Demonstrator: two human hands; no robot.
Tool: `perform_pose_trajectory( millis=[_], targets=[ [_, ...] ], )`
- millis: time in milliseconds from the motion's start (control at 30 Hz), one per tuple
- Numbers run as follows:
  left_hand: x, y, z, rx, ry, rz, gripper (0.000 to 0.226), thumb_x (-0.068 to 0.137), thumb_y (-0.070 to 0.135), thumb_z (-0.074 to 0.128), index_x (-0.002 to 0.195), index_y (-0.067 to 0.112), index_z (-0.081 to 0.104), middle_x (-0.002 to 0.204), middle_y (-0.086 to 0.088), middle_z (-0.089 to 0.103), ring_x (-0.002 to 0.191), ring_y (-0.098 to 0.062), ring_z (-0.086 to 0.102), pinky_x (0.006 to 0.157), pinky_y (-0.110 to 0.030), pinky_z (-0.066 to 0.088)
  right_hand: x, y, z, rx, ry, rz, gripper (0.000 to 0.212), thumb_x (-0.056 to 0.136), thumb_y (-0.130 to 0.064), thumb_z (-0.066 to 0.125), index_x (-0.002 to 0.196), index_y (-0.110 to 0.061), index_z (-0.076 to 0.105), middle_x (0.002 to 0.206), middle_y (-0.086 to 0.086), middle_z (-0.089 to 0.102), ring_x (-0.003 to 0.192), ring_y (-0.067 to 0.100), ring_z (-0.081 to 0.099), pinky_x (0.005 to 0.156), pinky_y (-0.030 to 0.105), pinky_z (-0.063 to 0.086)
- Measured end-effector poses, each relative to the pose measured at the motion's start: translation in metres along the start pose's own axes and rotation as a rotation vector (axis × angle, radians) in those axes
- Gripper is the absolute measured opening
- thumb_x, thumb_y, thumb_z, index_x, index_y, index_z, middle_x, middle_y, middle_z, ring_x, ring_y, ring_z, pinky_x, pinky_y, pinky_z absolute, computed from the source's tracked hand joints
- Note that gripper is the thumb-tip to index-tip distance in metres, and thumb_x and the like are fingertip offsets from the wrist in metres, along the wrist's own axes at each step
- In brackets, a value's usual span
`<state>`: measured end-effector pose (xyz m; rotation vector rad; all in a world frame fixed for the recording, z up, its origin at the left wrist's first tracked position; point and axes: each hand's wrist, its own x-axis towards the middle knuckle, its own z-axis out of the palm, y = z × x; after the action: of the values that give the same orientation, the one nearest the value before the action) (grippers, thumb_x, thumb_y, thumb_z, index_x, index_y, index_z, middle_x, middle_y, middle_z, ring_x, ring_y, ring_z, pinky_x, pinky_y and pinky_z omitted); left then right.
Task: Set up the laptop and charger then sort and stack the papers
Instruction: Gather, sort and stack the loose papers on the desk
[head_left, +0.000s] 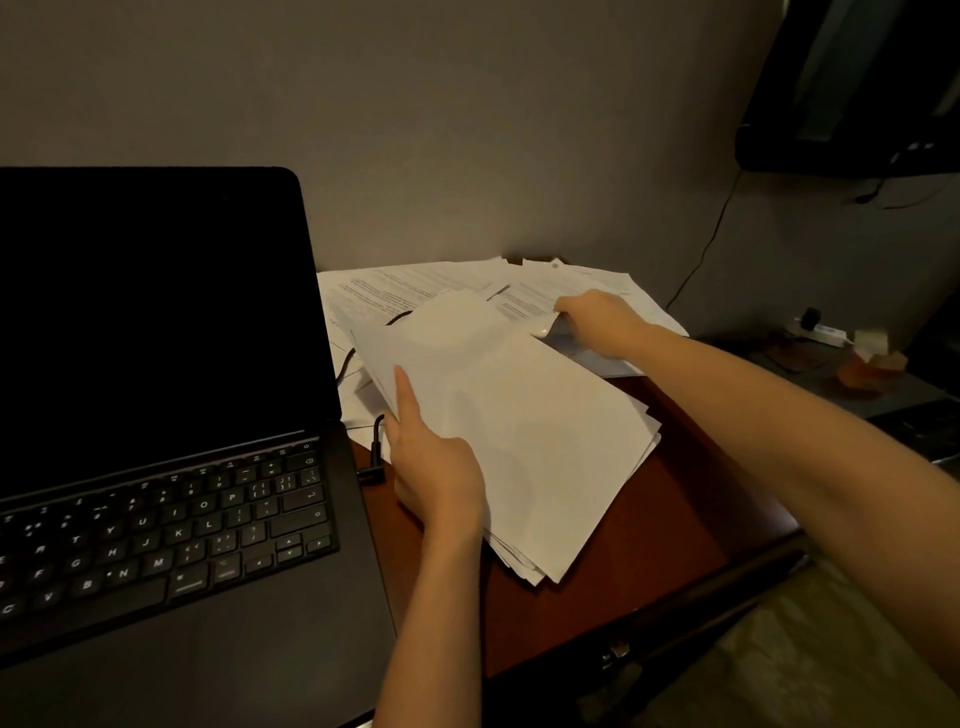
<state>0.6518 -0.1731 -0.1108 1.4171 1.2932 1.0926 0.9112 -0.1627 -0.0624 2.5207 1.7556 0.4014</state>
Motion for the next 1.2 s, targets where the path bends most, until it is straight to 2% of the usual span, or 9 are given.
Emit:
perform_pose_trajectory(
  millis=[267,367,467,733,933,1033,1100,1167,1200],
  targets=[
    [-0.003,0.007,0.000,0.039,-0.057,-0.028,0.052,0.098,0.000,0.030,0.148,0.018,0.033,0.153,-0.001,0.032,0.132,-0.022,0.040,0.091,-0.022,0.032,-0.025,-0.015,-0.079,0.201,0.371,0.142,0.027,0.098,-0.027,0.046,0.103,-0.008,0.064,0.096,0.016,0.068,0.087,0.035,0.060,0.074,0.038,0.045],
    [-0.005,0.007,0.002,-0.114,-0.118,-0.025,0.047,0.102,0.033,0.032,0.146,0.017,0.038,0.151,-0.003,0.037,0.136,-0.020,0.037,0.103,-0.022,0.025,-0.038,-0.062,-0.088,0.366,0.338,0.083,0.025,0.096,-0.026,0.050,0.098,-0.008,0.067,0.100,0.014,0.069,0.093,0.034,0.060,0.077,0.037,0.045],
    [-0.009,0.005,0.002,-0.223,-0.130,-0.016,0.070,0.089,0.064,0.027,0.137,0.018,0.051,0.138,-0.004,0.051,0.128,-0.023,0.045,0.108,-0.041,0.035,-0.049,-0.108,-0.072,0.576,0.222,0.060,0.022,0.095,-0.021,0.052,0.095,-0.006,0.069,0.100,0.012,0.069,0.093,0.029,0.060,0.077,0.031,0.043],
    [-0.016,0.014,-0.006,-0.406,-0.125,-0.114,0.045,0.098,0.056,0.023,0.117,0.031,0.055,0.095,0.017,0.056,0.096,-0.008,0.055,0.086,-0.029,0.039,-0.083,-0.137,-0.051,0.994,-0.061,0.093,0.010,0.096,-0.016,0.052,0.101,-0.010,0.058,0.074,0.008,0.063,0.062,0.016,0.060,0.056,0.026,0.056],
    [-0.007,0.005,0.001,-0.240,-0.215,-0.031,0.080,0.085,0.068,0.047,0.146,0.018,0.036,0.144,-0.005,0.044,0.131,-0.025,0.042,0.107,-0.040,0.037,-0.080,-0.135,-0.052,1.350,-0.070,0.404,0.003,0.094,-0.007,0.051,0.092,-0.008,0.053,0.067,0.009,0.056,0.050,0.016,0.056,0.049,0.027,0.053],
    [-0.009,0.003,0.000,-0.167,-0.191,-0.010,0.094,0.074,0.083,0.035,0.140,0.017,0.044,0.135,-0.008,0.052,0.122,-0.026,0.051,0.100,-0.045,0.045,-0.068,-0.145,-0.056,1.567,-0.184,0.415,0.008,0.098,-0.012,0.047,0.098,-0.005,0.052,0.073,0.009,0.054,0.052,0.013,0.059,0.050,0.023,0.053],
    [-0.008,0.000,0.000,-0.146,-0.155,0.001,0.065,0.087,0.063,0.044,0.127,0.013,0.054,0.120,-0.009,0.061,0.109,-0.026,0.058,0.087,-0.039,0.049,-0.061,-0.140,-0.056,1.659,-0.264,0.362,0.024,0.100,-0.019,0.045,0.110,0.001,0.054,0.086,0.014,0.061,0.072,0.020,0.066,0.056,0.024,0.057],
    [-0.006,-0.003,0.001,-0.095,-0.114,-0.004,0.028,0.096,0.022,0.050,0.119,0.007,0.057,0.115,-0.010,0.061,0.103,-0.028,0.059,0.077,-0.030,0.045,-0.051,-0.123,-0.047,1.588,-0.176,0.409,0.028,0.099,-0.020,0.049,0.112,0.003,0.055,0.100,0.019,0.066,0.085,0.026,0.068,0.067,0.031,0.060],
    [-0.005,-0.003,0.002,-0.088,-0.098,-0.007,0.029,0.096,0.007,0.045,0.123,0.008,0.054,0.118,-0.010,0.060,0.104,-0.027,0.058,0.078,-0.029,0.044,-0.045,-0.108,-0.039,1.435,-0.083,0.455,0.022,0.096,-0.017,0.053,0.110,0.000,0.058,0.106,0.019,0.066,0.088,0.026,0.068,0.072,0.033,0.059]
  ],
)
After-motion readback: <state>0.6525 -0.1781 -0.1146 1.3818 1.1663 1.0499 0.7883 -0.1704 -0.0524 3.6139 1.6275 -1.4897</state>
